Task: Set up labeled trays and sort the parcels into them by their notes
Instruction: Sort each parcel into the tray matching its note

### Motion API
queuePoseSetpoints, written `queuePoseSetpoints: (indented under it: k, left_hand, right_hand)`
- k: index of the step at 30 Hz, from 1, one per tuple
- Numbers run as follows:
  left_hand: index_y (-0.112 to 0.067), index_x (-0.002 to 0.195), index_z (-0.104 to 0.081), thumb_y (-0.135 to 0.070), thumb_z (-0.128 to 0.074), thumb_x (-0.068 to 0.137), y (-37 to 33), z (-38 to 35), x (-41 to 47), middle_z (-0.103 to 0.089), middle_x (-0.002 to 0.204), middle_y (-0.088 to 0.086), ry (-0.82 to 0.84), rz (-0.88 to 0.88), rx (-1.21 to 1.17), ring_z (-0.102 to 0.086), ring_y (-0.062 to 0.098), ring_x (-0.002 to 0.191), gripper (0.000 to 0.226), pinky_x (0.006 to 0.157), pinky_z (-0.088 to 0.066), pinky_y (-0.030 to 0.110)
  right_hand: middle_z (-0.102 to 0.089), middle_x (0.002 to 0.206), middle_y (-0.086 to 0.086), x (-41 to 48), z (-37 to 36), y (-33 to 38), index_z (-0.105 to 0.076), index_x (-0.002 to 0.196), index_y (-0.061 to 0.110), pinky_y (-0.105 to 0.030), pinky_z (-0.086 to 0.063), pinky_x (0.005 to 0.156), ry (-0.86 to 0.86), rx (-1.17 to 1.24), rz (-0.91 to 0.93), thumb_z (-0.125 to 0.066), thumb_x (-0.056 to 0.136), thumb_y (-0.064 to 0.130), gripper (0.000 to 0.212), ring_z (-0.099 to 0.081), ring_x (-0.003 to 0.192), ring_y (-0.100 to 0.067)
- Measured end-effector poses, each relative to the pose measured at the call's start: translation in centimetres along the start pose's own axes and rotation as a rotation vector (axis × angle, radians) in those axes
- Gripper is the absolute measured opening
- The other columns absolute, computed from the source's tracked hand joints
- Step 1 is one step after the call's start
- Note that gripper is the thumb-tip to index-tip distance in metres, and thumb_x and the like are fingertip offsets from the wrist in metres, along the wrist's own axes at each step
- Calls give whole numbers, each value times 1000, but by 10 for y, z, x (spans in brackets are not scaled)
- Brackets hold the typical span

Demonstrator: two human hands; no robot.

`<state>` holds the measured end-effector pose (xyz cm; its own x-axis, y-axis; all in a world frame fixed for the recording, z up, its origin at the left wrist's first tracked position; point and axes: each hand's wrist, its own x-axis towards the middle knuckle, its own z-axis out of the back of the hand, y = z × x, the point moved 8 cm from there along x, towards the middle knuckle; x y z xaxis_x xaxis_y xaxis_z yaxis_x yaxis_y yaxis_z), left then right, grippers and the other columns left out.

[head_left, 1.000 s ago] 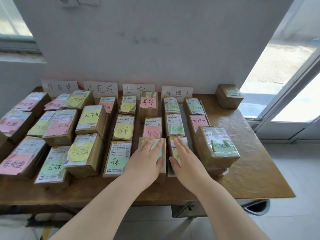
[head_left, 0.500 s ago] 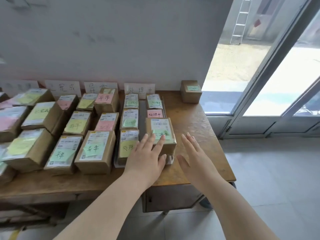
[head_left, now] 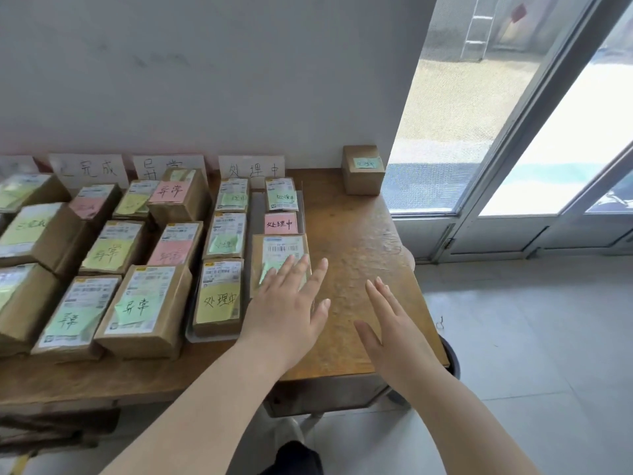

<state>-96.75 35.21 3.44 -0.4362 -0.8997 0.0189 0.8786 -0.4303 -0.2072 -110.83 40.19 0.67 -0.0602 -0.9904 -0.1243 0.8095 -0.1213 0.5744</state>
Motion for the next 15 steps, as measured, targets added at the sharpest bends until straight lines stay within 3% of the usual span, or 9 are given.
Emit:
queuePoseSetpoints:
  k: [6, 9, 15]
  left_hand:
    - [-34, 151, 6, -49, -19, 100, 4, 15, 77, 2, 161, -4, -40, -24, -66, 8, 13, 147, 59, 117, 5, 32]
    - [-34, 152, 5, -49, -19, 100, -1, 15, 116, 1, 161, -5, -57, -67, -83, 8, 13, 147, 58, 116, 6, 31]
    - [-33, 152, 4, -48, -19, 101, -7, -4, 162, 1, 161, -4, 29, -126, -50, 8, 13, 147, 59, 117, 6, 32]
  right_hand:
    - [0, 158, 18, 51, 39, -11, -10, 152, 29, -22, -16, 114, -81, -32, -35, -43, 99, 37, 63, -4, 146, -3]
    - [-2, 157, 19, 75, 60, -22, -10, 152, 30, -16, -15, 109, -139, -36, -67, -43, 99, 35, 63, -5, 145, -1]
    - [-4, 155, 22, 101, 52, -50, -12, 151, 33, -16, -18, 106, -154, 58, -167, -44, 98, 36, 61, -12, 144, -1]
